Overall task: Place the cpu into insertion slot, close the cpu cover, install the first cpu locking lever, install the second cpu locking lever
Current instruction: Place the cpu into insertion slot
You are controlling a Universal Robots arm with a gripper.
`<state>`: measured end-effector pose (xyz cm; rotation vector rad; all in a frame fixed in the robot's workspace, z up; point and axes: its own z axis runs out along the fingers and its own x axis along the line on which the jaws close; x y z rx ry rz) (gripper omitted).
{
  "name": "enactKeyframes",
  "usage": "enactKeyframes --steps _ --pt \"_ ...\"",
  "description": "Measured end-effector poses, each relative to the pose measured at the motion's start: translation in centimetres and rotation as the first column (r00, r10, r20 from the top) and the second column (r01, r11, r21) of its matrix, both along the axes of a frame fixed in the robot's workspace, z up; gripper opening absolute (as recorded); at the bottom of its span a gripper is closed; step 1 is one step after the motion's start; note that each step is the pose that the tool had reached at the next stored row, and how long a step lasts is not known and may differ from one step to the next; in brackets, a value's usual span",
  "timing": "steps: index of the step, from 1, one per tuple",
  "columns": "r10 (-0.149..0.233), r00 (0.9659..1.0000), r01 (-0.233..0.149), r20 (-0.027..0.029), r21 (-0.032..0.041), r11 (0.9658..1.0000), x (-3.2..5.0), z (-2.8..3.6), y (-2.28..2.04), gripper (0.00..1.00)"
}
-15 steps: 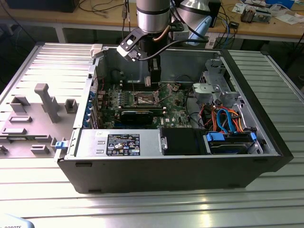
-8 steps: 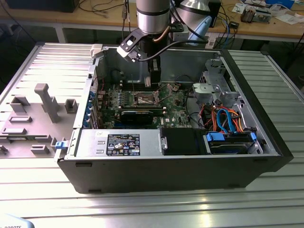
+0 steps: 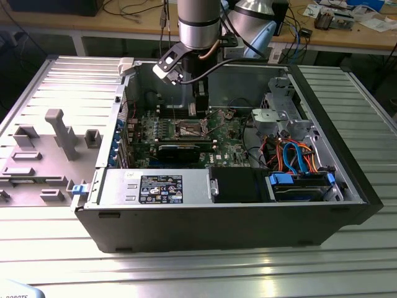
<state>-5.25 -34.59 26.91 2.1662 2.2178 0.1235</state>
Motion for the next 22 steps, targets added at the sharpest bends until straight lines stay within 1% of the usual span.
enactKeyframes --steps 9,12,15,17,20,22 --pt "0.000 1.0000 0.000 0.0000 0.0001 1.0000 -0.03 -0.02 0.00 0.54" --pt "0.000 1.0000 0.000 0.0001 0.0002 1.0000 -0.21 -0.06 0.01 0.54" --pt "0.000 1.0000 0.000 0.0002 0.0003 1.0000 -0.58 -0.20 0.04 0.54" --pt "0.000 1.0000 0.000 0.0001 0.0002 1.0000 -0.83 -0.56 0.06 0.54" --pt "-0.001 1.0000 0.001 0.0000 0.0000 1.0000 -0.92 -1.04 0.08 0.54" --pt "-0.008 1.0000 0.008 0.0001 0.0001 1.0000 -1.02 -1.66 0.09 0.54"
